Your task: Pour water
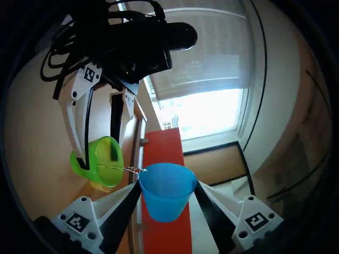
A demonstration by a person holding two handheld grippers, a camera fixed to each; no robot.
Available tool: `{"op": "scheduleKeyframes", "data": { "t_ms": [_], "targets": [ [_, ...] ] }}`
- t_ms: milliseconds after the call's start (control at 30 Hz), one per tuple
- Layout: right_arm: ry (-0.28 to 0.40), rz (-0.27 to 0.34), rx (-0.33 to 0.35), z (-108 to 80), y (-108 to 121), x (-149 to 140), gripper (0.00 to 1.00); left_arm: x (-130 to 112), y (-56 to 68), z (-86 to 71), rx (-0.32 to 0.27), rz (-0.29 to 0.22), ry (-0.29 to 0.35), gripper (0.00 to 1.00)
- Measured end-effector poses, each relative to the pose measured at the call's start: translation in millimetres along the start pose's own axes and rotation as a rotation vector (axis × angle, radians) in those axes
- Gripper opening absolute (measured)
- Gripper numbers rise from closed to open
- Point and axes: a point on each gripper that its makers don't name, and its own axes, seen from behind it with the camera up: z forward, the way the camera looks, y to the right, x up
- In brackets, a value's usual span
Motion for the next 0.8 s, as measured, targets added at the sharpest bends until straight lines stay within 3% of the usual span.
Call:
{"op": "scheduleKeyframes", "data": {
  "t_ms": [800],
  "targets": [
    [0.000,-0.079,-0.010,-0.2,3.0,4.5,0.91,2.2,1.1,0.3,0.001,0.012,0.000,0.86]
  ]
}}
